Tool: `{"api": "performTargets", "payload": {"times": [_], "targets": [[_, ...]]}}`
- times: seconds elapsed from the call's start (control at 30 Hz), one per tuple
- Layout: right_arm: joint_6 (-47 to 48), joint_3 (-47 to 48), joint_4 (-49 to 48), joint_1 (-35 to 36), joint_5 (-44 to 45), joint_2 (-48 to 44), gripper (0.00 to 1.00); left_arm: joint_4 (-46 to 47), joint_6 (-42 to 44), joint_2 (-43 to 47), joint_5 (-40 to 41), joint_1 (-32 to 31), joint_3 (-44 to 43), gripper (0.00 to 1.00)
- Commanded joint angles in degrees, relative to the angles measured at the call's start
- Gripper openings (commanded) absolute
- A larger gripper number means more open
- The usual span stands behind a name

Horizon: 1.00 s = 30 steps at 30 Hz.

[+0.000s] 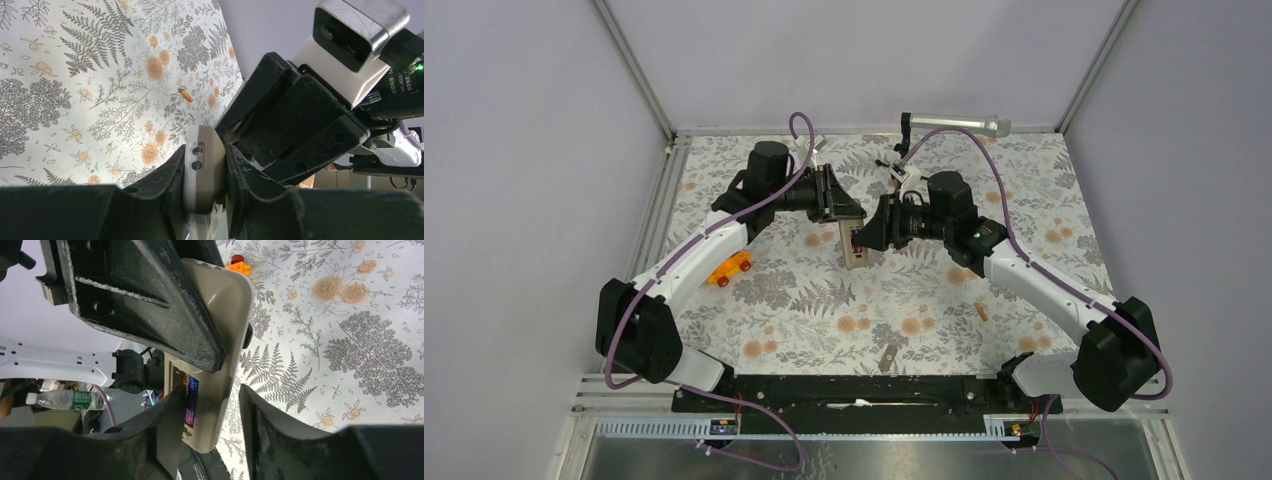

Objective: Load the batteries into the remote control
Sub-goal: Load the battery into the remote control, then pick up the battery from the center of the board.

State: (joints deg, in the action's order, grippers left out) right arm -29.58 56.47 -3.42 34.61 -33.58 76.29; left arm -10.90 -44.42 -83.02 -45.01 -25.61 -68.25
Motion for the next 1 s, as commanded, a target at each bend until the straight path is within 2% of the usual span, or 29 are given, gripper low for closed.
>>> {"api": "performTargets", "payload": {"times": [0.0,0.13,0.27,0.33,0.43,0.5,0.57,0.67,0.83,0.97], "targets": [[3.71,3.4,5.13,0.13,3.2,0.7,0.57,-0.04,0.35,0.41,-2.32,0.2,-3.42,0.0],[1.12,4.42,5.33,-0.26,3.62,-1.89,0.79,-2.09,2.04,0.72,0.51,0.87,-3.26,0.0],[1.05,3.77,7.59,-1.69,6.05,-6.74,0.88,-1.77,2.72,1.15,2.08,2.99,-1.31,0.0],[2.62,3.17,12.29,-2.32,11.61,-8.76,0.89,-1.82,3.45,1.56,2.78,4.15,-0.2,0.0],[4.11,3.18,23.17,-3.38,28.55,-9.34,0.89,-1.86,4.26,2.69,4.17,5.93,1.64,0.0],[3.45,3.76,32.92,-4.49,40.69,-7.71,0.9,-1.88,4.79,3.74,5.04,6.85,2.69,0.0],[0.33,4.47,42.9,-8.96,46.77,-3.8,0.9,-1.95,5.29,4.56,5.45,7.67,3.64,0.0],[-1.78,2.14,51.03,-14.53,47.9,1.29,0.88,-2.34,5.97,5.58,5.42,8.21,4.53,0.0],[-4.29,-6.95,47.01,-19.87,44.73,-0.69,0.89,-2.73,6.83,7.27,4.88,8.66,6.12,0.0],[-3.81,-10.91,43.5,-22.77,41.33,-2.27,0.99,-2.22,7.06,8.0,3.42,8.98,7.04,0.0]]}}
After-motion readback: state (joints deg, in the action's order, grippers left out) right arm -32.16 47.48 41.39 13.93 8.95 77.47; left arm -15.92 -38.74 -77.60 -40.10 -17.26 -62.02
